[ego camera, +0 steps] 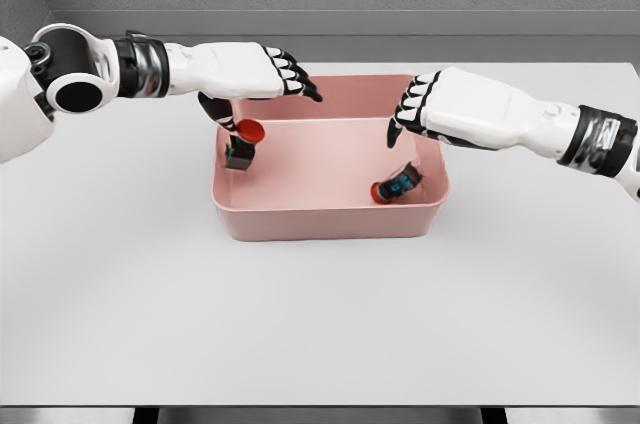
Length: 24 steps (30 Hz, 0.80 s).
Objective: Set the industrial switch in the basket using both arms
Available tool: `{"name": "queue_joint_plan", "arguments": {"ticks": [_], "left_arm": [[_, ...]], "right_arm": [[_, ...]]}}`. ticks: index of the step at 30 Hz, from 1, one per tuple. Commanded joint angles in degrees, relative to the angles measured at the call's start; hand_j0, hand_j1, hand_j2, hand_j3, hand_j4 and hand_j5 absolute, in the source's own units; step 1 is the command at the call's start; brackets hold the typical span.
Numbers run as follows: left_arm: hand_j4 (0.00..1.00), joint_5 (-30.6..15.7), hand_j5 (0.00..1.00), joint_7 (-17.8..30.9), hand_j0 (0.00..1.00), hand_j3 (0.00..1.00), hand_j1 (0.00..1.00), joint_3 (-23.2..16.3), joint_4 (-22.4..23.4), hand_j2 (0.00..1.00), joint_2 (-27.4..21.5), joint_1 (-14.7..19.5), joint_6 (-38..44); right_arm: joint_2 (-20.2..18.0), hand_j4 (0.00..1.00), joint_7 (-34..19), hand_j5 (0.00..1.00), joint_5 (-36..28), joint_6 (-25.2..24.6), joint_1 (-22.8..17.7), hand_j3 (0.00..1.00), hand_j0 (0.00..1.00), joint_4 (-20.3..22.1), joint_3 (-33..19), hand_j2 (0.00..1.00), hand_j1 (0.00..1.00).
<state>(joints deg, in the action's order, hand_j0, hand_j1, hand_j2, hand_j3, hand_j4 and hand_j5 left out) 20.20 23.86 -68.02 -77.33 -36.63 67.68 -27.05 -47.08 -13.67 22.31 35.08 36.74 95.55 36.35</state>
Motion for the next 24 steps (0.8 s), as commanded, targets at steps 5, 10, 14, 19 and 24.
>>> {"name": "queue_joint_plan", "arguments": {"ticks": [5,10,14,19,24], "left_arm": [[1.0,-0.2,1.0,0.0,1.0,1.0,1.0,0.1,-2.0,1.0,0.0,0.0,0.1],[1.0,-0.2,1.0,0.0,1.0,1.0,1.0,0.1,-5.4,1.0,0.7,-0.1,0.1],[1.0,-0.3,1.0,0.0,1.0,1.0,1.0,0.3,-7.2,1.0,0.4,-0.1,0.3],[1.0,-0.7,1.0,0.0,1.0,1.0,1.0,0.7,-7.5,1.0,-0.2,0.0,0.3],[1.0,-0.8,1.0,-0.1,1.0,1.0,1.0,0.4,-7.7,1.0,-0.2,-0.1,0.2]], "right_arm": [[0.1,1.0,0.2,1.0,-0.7,-0.1,0.0,1.0,1.0,-4.1,-0.6,1.0,1.0],[-0.7,1.0,0.2,1.0,-1.0,-0.1,-0.1,1.0,1.0,-10.2,-3.0,1.0,1.0],[-1.2,1.0,0.2,1.0,-1.0,-0.1,-0.9,1.0,1.0,-15.1,-5.9,1.0,1.0],[-2.6,1.0,0.5,1.0,-1.0,-0.1,-1.6,1.0,1.0,-16.2,-6.7,1.0,1.0],[-2.8,1.0,0.4,1.0,-1.0,-0.1,-3.1,1.0,1.0,-16.3,-6.7,1.0,1.0]]}}
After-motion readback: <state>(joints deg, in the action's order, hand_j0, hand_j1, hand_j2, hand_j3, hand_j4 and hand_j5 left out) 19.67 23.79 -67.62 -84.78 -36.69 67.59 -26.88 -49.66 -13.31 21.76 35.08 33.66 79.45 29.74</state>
